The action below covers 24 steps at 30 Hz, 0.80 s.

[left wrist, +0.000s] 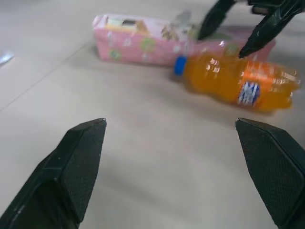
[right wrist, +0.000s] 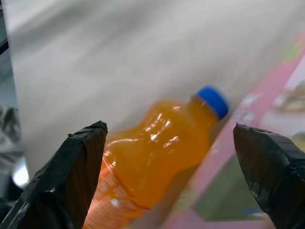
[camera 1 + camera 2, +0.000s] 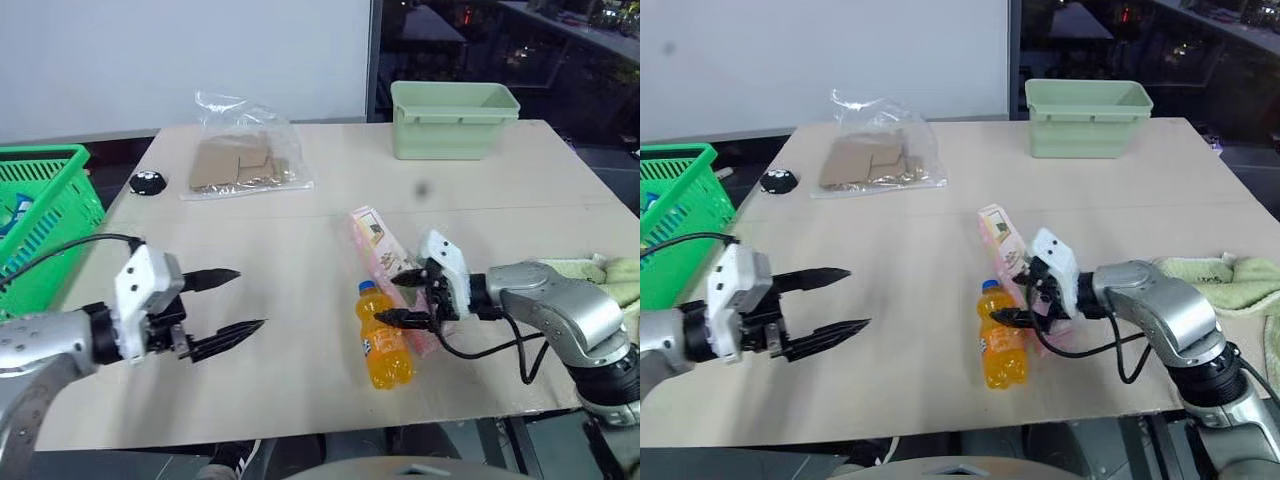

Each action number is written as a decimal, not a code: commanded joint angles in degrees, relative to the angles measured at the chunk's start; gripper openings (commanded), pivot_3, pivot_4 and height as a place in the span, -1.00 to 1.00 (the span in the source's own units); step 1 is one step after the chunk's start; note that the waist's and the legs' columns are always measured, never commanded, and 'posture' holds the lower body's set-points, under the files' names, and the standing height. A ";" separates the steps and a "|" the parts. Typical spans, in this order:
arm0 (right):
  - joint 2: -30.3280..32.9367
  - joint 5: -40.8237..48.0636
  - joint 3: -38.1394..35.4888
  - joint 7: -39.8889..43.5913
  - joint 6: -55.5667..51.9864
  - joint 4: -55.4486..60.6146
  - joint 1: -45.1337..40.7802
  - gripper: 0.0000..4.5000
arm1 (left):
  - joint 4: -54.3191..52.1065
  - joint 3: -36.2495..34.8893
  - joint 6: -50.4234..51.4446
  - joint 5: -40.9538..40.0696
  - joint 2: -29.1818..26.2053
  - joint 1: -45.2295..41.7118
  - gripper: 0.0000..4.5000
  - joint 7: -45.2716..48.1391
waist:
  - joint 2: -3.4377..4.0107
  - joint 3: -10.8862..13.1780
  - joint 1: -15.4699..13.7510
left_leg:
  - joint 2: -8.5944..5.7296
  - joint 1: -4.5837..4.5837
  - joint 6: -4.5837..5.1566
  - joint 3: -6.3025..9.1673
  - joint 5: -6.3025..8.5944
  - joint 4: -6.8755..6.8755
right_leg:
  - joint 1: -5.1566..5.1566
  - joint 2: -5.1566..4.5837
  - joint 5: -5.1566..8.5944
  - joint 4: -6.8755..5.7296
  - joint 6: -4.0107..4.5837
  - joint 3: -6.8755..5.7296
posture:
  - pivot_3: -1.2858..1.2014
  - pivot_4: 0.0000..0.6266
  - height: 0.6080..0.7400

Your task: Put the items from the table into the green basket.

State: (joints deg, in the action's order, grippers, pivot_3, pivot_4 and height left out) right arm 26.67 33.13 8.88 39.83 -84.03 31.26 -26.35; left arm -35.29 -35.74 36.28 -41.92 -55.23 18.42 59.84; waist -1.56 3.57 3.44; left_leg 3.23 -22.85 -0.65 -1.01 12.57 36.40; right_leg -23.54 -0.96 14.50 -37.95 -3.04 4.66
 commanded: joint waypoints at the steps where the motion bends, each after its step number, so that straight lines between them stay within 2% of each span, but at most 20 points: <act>1: -1.43 7.37 -2.81 -5.07 -8.47 2.58 -1.49 0.99 | -0.57 -2.28 0.58 -0.84 -1.32 0.12 1.00 1.17 | 0.07 0.05 -0.36 | 0.00 0.00 0.00 0.00 0.00 0.00 | 0.01 0.00 0.05 0.00 -0.08 0.00 | 0.05 -0.80 1.00; 5: -0.40 13.93 0.00 -13.64 -8.47 -1.71 -2.46 0.99 | -0.98 -0.66 1.06 -0.85 -1.81 -1.02 1.00 1.18 | 0.08 0.28 -0.63 | -0.01 0.00 0.00 -0.09 0.00 0.00 | 0.01 -0.06 0.07 0.07 -0.10 0.03 | 0.04 -0.77 1.00; 11: -2.99 12.20 5.42 -21.30 -8.47 -7.43 -6.78 0.99 | -1.48 1.57 1.83 -1.06 -1.76 -3.51 1.00 0.19 | 0.09 0.29 -0.57 | 0.00 0.03 0.01 -0.09 0.00 0.00 | 0.01 -0.03 0.06 0.04 -0.10 0.03 | 0.04 -0.78 1.00; 17: -5.82 8.52 11.56 -22.67 -8.35 -10.63 -9.94 0.99 | -2.05 2.12 1.85 -0.72 -1.30 -3.24 1.00 -0.62 | 0.06 0.27 -0.54 | 0.00 0.01 0.01 -0.10 0.00 0.00 | 0.01 -0.03 0.06 0.05 -0.11 0.04 | 0.05 -0.79 1.00; 24: -5.63 4.97 20.22 -20.40 -4.52 -13.59 -12.27 0.99 | -1.95 2.13 1.66 -0.84 -1.18 -3.01 1.00 -0.39 | 0.10 0.28 0.09 | 0.02 0.03 0.01 -0.09 0.00 -0.01 | 0.01 -0.03 0.06 0.05 -0.11 0.03 | 0.04 -0.81 1.00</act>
State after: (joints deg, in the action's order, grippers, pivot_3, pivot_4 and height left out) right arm 19.70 40.99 25.79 19.82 -88.28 20.10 -38.74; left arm -36.19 -33.14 38.44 -42.36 -56.36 15.80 59.53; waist -1.45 3.85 3.53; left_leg 3.25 -22.81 -0.64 -1.10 12.57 36.39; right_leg -23.52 -0.99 14.56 -37.90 -3.15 4.70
